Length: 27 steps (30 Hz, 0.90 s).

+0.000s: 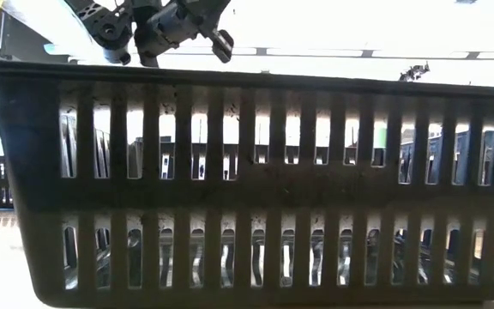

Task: Pick & Place Travel size toiletries
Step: Put the blue bottle into the middle left black bin

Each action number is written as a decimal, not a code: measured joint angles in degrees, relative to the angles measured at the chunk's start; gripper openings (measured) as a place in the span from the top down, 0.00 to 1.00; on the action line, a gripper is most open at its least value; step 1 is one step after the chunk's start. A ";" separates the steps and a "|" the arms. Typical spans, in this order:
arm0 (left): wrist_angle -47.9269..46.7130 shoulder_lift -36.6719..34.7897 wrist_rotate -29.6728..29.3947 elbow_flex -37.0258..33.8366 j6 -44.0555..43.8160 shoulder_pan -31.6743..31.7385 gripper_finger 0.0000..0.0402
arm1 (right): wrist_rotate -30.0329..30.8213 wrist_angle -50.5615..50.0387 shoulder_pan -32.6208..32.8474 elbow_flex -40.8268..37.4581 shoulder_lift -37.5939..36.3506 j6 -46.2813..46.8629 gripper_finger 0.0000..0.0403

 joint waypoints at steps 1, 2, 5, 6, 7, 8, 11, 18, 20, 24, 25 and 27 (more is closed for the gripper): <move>-0.47 -0.93 -0.01 -0.72 0.10 0.25 1.00 | -0.04 0.00 0.02 0.00 0.00 0.00 0.33; -0.79 -1.84 -0.19 -1.34 0.21 0.69 1.00 | -0.03 0.00 0.00 0.00 0.00 0.00 0.33; -1.73 -4.69 -0.39 -4.15 0.37 2.32 1.00 | 0.11 0.00 0.00 0.02 0.00 -0.09 0.33; -2.74 -5.84 -0.40 -5.11 0.41 2.87 1.00 | 0.11 0.00 0.00 0.02 0.00 -0.15 0.33; -3.22 -7.06 -0.41 -6.08 0.60 3.34 1.00 | 0.11 0.00 0.02 0.02 0.00 -0.15 0.33; -3.90 -8.35 -0.64 -7.00 0.74 3.69 1.00 | 0.12 0.02 0.00 0.02 0.00 -0.17 0.33; -6.71 -12.40 -1.23 -10.00 1.83 4.77 1.00 | 0.18 0.02 0.00 0.02 0.00 -0.20 0.33; -18.57 -24.19 -5.35 -14.67 5.97 4.93 1.00 | 1.42 0.04 -0.04 0.02 0.00 -0.26 0.33; -24.29 -28.10 -7.23 -15.43 7.63 4.93 1.00 | 2.15 0.04 -0.04 0.02 0.00 -0.36 0.33; -37.84 -36.63 -13.03 -15.97 11.04 4.93 1.00 | 2.19 0.06 -0.11 0.02 0.00 -1.16 0.33; -41.13 -38.79 -14.52 -15.97 11.55 4.93 1.00 | 2.18 0.04 -0.11 0.02 0.00 -1.34 0.33; -47.06 -43.04 -17.35 -15.97 12.29 4.93 1.00 | 2.18 0.05 -0.11 0.02 0.00 -1.41 0.33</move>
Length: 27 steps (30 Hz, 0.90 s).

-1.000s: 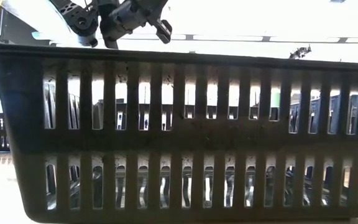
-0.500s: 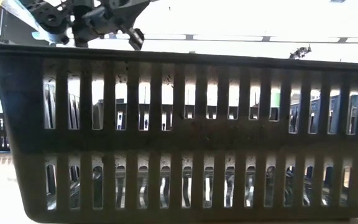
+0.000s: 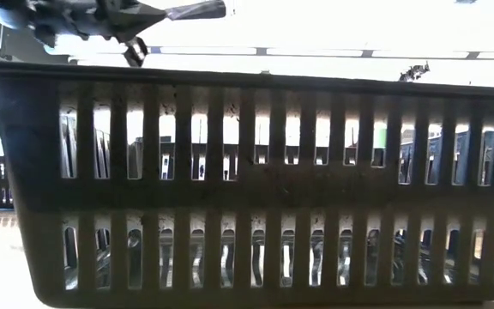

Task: Pick & Place Travel size toiletries
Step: Put the blue bottle into the middle left black bin

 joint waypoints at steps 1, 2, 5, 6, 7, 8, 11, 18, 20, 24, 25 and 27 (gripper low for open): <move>-2.55 -2.13 -1.35 0.00 0.05 0.00 1.00 | -0.02 0.00 0.00 0.00 0.00 -0.07 0.33; -5.14 -4.36 -2.58 0.00 -0.03 0.00 1.00 | -0.02 0.00 0.00 0.00 0.00 -0.18 0.33; -12.20 -10.89 -5.13 0.00 -1.53 0.00 1.00 | 0.00 0.00 0.00 0.00 0.00 -0.56 0.33; -14.57 -12.98 -6.05 0.00 -2.21 0.00 1.00 | 0.00 0.00 0.00 0.00 0.00 -0.82 0.33; -17.19 -14.94 -7.14 0.00 -2.93 0.00 1.00 | -0.01 0.00 0.00 0.00 0.00 -1.24 0.33; -19.74 -16.91 -8.00 0.00 -3.50 0.00 1.00 | -0.02 0.00 0.00 0.00 0.00 -1.56 0.33; -27.01 -22.52 -10.76 0.00 -5.97 0.00 1.00 | -0.02 0.00 0.00 0.00 0.00 -1.82 0.33; -39.50 -32.08 -14.87 0.00 -9.80 0.00 1.00 | -0.02 0.00 0.00 0.00 0.02 -1.87 0.33; -42.45 -33.96 -15.04 0.00 -10.69 0.00 1.00 | -0.02 0.00 0.00 0.00 0.02 -1.87 0.33; -50.25 -36.19 -15.05 0.02 -12.46 0.00 1.00 | -0.02 0.01 0.00 0.00 0.02 -1.89 0.33; -52.18 -36.44 -15.02 0.02 -12.97 0.00 1.00 | -0.02 0.02 0.00 0.00 0.02 -1.89 0.33; -55.78 -36.63 -14.70 0.02 -14.08 0.00 1.00 | -0.02 0.02 0.00 0.00 0.02 -1.89 0.33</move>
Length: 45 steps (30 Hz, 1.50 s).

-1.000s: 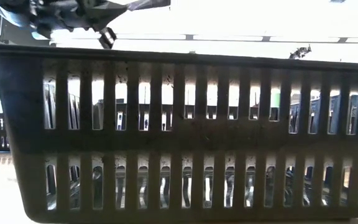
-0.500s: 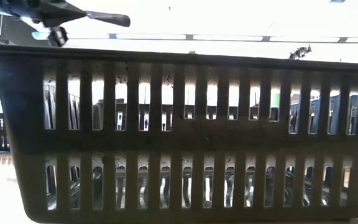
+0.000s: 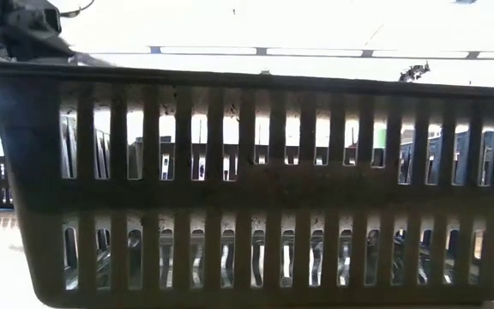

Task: Pick & Place Travel size toiletries
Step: Put the blue bottle into the middle left black bin

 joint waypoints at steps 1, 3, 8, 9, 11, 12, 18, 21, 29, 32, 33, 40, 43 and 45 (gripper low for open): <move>-1.61 -0.12 0.17 0.00 -0.52 0.00 1.00 | 0.00 0.01 0.00 0.00 0.00 -0.01 0.33; -4.30 -0.18 1.06 0.00 -1.17 0.00 1.00 | 0.00 0.02 0.00 0.00 0.00 0.00 0.33; -10.96 -0.18 2.76 0.00 -3.32 0.00 1.00 | -0.02 0.47 0.00 0.08 0.66 -0.02 0.33; -12.03 -0.18 3.40 0.00 -3.87 0.00 1.00 | -0.01 0.50 0.00 0.09 0.82 -0.02 0.33; -14.01 -0.18 5.32 0.00 -4.31 0.00 1.00 | 0.60 0.33 -0.04 0.09 1.15 -0.07 0.33; -14.95 -0.18 5.87 0.00 -4.30 0.00 1.00 | 1.16 0.55 -0.04 0.09 1.55 -0.16 0.33; -16.98 -0.18 6.93 0.04 -4.27 -0.02 1.00 | 2.19 0.91 -0.11 0.09 3.42 -1.27 0.33; -16.90 -0.18 6.84 0.04 -4.32 0.00 1.00 | 2.23 1.21 -0.11 0.09 3.65 -1.37 0.33; -16.90 -0.18 6.75 0.04 -4.32 0.00 1.00 | 2.38 1.29 -0.11 0.07 3.65 -1.46 0.33; -16.92 -0.18 6.75 0.04 -4.32 0.00 1.00 | 2.36 1.29 -0.11 0.07 3.64 -1.46 0.33; -16.91 -0.18 6.75 0.04 -4.32 0.00 1.00 | 2.36 1.29 -0.11 0.07 3.64 -1.46 0.33; -16.61 -0.11 6.89 0.04 -5.60 0.00 1.00 | 2.28 1.09 -0.11 0.04 3.63 -1.46 0.33; -16.20 1.39 6.78 0.04 -6.61 0.00 1.00 | 2.13 0.63 -0.11 0.02 3.63 -1.46 0.33; -16.00 2.77 6.74 0.04 -6.97 0.00 1.00 | 2.12 0.38 -0.11 0.02 3.63 -1.46 0.33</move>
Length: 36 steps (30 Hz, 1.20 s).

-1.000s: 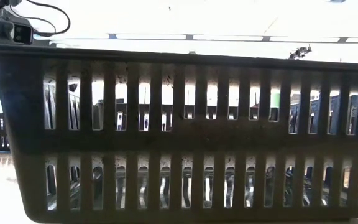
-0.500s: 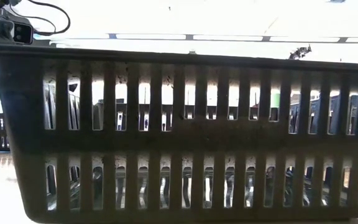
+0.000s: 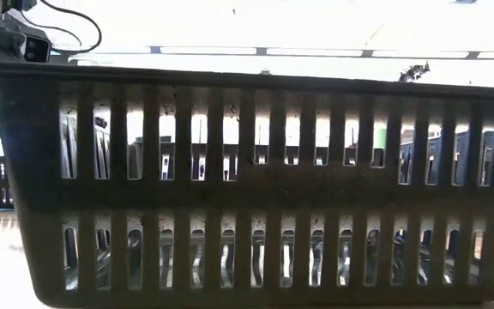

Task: Pick & Place Travel size toiletries
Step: Put the blue bottle into the middle left black bin

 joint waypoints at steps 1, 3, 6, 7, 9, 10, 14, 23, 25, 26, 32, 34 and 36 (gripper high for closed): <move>-0.01 0.84 0.01 0.00 -0.01 0.00 1.00 | 0.00 -0.01 0.00 0.00 0.00 0.00 0.33; -0.01 2.73 0.07 0.00 -0.04 -0.02 1.00 | 0.00 -0.01 0.00 0.00 0.00 0.00 0.33; -0.02 5.60 0.30 0.00 -0.08 0.00 1.00 | 0.00 -0.01 0.00 0.00 -0.02 0.00 0.33; -0.02 6.53 0.33 0.00 -0.08 -0.01 1.00 | 0.00 -0.01 0.00 0.00 -0.02 0.00 0.33; -0.04 8.41 0.53 0.00 -0.08 0.00 1.00 | 0.00 -0.01 0.00 0.00 -0.02 -0.02 0.33; -0.04 9.43 0.82 0.00 -0.09 -0.02 1.00 | 0.00 -0.01 0.00 0.00 -0.02 -0.02 0.33; -0.07 13.53 1.35 0.00 -0.10 -0.01 1.00 | 0.00 -0.01 0.00 0.00 -0.02 -0.02 0.33; -0.17 21.37 1.50 0.00 -0.06 0.00 1.00 | -0.02 -0.26 0.00 0.00 -0.02 -0.03 0.33; -0.17 22.20 1.52 0.00 -0.08 -0.01 1.00 | -0.02 -0.64 0.00 0.00 -0.02 -0.03 0.33; -0.15 22.39 1.52 0.00 -0.08 0.00 1.00 | -0.02 -0.83 0.00 0.00 -0.02 -0.04 0.33; -0.13 22.39 1.69 0.00 -0.10 0.00 0.99 | -0.14 -1.36 0.00 -0.02 -0.02 -0.04 0.33; -0.11 22.39 1.69 0.00 -0.10 0.00 0.97 | -0.20 -1.36 0.00 -0.02 -0.02 -0.02 0.33; -0.10 22.39 1.69 0.00 -0.10 -0.02 0.94 | -0.20 -1.36 0.00 -0.02 -0.02 -0.02 0.33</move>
